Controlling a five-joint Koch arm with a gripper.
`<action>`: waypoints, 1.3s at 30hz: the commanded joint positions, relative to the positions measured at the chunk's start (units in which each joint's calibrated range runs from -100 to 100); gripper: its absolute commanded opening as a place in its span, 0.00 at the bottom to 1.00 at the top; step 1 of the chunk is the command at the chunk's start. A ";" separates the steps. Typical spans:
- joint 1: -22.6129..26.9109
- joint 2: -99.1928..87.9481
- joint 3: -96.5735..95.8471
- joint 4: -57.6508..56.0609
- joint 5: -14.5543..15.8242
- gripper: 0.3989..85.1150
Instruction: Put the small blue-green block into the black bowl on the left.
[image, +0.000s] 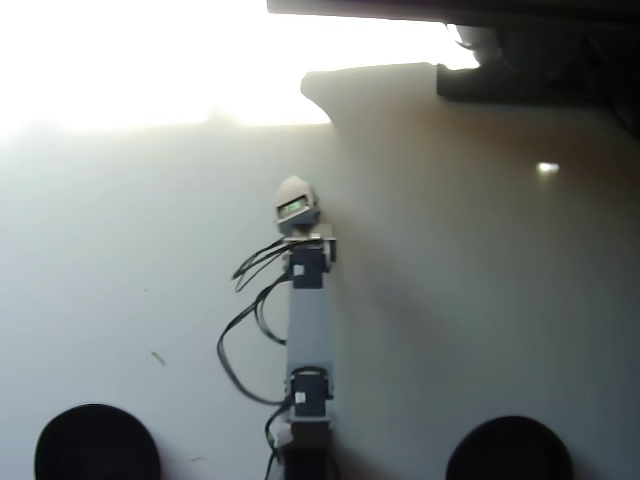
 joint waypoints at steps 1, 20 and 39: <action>2.10 -8.55 0.56 -0.09 0.15 0.03; 27.94 -46.37 -14.23 -6.58 2.34 0.03; 48.89 -47.33 -13.31 -9.82 13.48 0.03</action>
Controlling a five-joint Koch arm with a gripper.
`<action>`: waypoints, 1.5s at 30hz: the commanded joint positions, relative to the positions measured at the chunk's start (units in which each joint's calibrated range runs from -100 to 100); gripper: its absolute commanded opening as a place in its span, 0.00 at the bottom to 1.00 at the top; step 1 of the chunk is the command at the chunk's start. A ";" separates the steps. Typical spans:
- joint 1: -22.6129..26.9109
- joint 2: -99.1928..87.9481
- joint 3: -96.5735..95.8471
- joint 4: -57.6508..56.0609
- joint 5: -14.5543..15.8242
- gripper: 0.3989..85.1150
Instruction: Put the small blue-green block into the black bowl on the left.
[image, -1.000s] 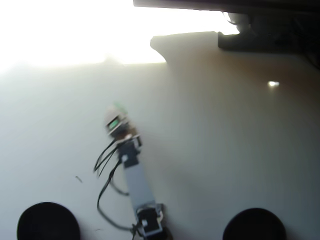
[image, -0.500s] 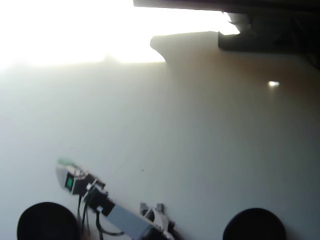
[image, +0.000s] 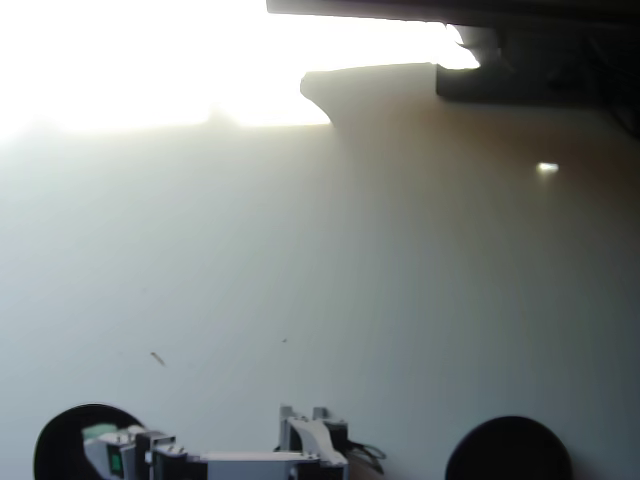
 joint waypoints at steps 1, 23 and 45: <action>1.86 -0.11 3.50 0.71 3.37 0.03; 4.49 2.25 4.98 6.38 7.13 0.05; -8.45 -5.90 5.25 0.06 6.40 0.52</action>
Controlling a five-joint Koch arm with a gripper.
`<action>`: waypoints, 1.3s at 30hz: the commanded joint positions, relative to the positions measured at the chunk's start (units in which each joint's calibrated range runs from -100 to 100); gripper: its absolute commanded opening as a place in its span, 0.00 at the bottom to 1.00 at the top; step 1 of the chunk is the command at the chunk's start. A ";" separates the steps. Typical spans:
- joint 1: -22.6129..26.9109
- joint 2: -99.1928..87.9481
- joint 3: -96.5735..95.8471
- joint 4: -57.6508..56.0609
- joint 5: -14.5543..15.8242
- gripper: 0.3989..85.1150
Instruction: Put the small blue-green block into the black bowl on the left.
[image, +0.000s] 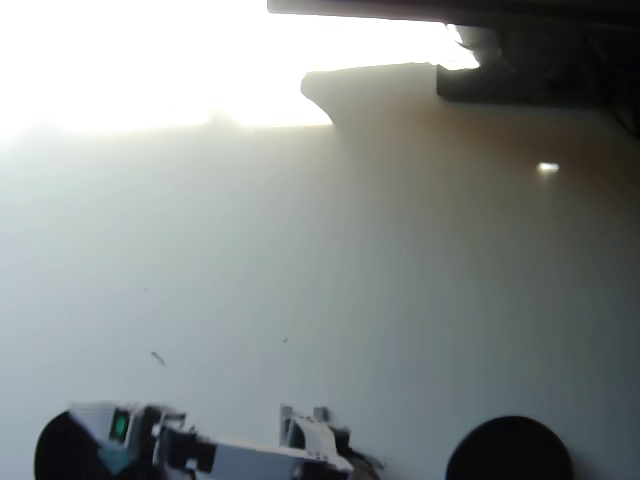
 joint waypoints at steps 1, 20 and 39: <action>-3.42 -4.76 4.24 -1.09 0.39 0.52; -25.10 -35.94 -29.96 8.40 0.29 0.51; -41.66 -41.93 -66.56 30.29 -4.59 0.52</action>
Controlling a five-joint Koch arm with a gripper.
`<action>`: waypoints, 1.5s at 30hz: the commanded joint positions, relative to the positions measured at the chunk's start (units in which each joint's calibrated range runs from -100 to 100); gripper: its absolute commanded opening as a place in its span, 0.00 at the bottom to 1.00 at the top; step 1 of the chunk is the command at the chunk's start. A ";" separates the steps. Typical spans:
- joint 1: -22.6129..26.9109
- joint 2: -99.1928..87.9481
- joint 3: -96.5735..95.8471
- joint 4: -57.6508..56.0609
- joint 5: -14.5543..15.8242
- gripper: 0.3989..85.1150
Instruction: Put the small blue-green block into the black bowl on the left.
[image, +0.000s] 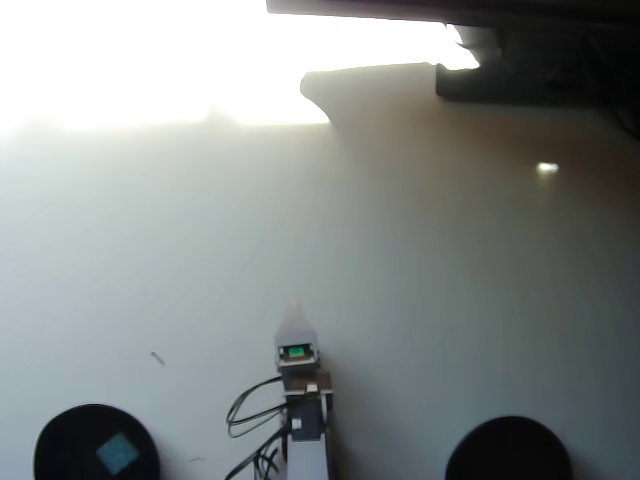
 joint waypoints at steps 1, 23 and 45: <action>-0.73 -0.77 -2.76 7.71 -0.20 0.52; -6.69 3.51 -13.01 14.68 0.88 0.58; -6.79 44.22 -11.44 46.46 1.03 0.57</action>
